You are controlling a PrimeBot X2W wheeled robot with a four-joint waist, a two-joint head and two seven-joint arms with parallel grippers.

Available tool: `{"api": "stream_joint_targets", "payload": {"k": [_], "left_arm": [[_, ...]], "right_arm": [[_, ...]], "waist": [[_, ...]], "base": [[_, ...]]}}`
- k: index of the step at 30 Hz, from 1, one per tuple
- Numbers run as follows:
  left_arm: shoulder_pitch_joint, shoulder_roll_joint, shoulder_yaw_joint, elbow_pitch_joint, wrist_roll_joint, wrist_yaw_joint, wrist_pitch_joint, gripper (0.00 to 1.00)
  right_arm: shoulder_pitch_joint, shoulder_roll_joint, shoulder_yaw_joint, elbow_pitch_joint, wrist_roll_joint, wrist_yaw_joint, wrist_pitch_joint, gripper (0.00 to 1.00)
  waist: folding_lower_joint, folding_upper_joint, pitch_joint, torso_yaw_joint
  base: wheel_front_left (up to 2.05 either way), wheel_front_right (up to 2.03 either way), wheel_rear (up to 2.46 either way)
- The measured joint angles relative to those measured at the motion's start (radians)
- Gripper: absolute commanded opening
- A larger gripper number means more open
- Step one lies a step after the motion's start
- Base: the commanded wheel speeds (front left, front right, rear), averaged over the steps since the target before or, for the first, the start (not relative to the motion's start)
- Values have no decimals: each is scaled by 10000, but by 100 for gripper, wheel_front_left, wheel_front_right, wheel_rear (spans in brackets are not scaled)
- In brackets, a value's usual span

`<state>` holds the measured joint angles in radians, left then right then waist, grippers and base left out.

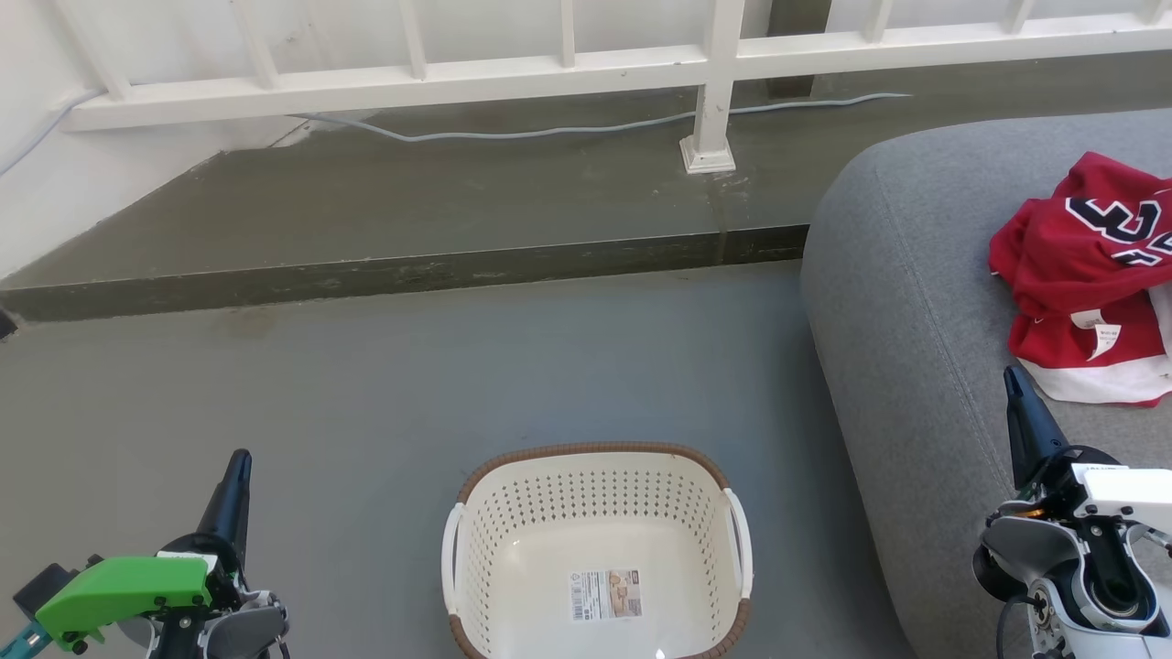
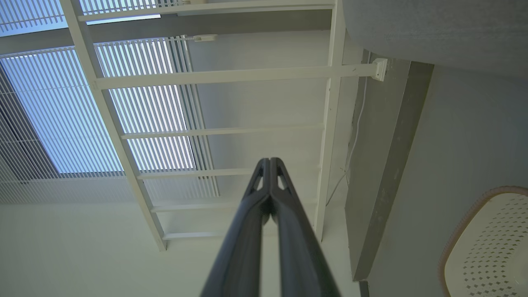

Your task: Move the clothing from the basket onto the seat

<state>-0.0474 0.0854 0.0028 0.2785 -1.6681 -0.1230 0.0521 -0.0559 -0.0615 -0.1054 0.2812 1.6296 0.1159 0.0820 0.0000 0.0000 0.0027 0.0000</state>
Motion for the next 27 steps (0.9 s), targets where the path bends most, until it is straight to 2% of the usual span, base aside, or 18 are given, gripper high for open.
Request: {"api": "stream_joint_targets", "payload": {"k": [27], "left_arm": [[-52, -8, 23, 6, 4, -2, 2, 0]], "right_arm": [[0, 4, -17, -4, -2, 0, 27, 0]], "waist": [[0, 0, 0, 1]], "base": [[0, 0, 0]]}}
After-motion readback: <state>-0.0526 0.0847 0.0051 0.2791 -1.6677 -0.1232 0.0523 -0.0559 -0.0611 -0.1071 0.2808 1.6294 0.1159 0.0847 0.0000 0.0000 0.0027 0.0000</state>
